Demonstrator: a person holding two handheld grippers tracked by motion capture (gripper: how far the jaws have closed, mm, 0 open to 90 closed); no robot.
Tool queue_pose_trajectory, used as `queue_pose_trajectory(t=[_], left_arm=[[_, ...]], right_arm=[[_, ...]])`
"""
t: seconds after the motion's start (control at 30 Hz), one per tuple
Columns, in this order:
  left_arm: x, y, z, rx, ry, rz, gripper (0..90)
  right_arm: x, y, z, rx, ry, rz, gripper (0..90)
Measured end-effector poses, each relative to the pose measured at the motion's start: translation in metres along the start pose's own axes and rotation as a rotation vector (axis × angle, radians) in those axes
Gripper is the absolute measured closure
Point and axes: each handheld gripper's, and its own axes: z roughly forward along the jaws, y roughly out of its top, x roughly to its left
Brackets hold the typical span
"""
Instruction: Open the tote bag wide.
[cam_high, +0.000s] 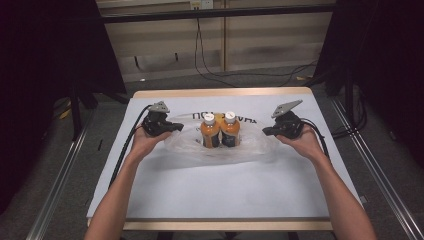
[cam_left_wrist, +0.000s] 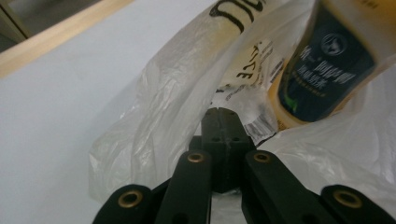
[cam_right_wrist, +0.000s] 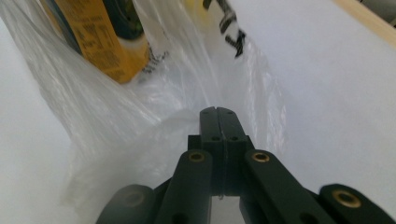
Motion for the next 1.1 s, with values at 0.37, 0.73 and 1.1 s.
queue_pose_trajectory(t=[0.37,0.73,1.1], left_arm=[[-0.002,0.005,-0.016,-0.207,-0.101,-0.107,89.5],[-0.028,0.02,-0.023,-0.184,-0.082,-0.019,90.0],[-0.094,0.032,-0.026,-0.186,-0.118,0.094,90.0]], right_arm=[[0.01,0.01,-0.005,-0.147,0.061,0.049,90.0],[0.015,0.02,-0.002,-0.173,0.071,0.053,90.0],[0.014,0.066,-0.006,-0.185,0.074,0.029,90.0]])
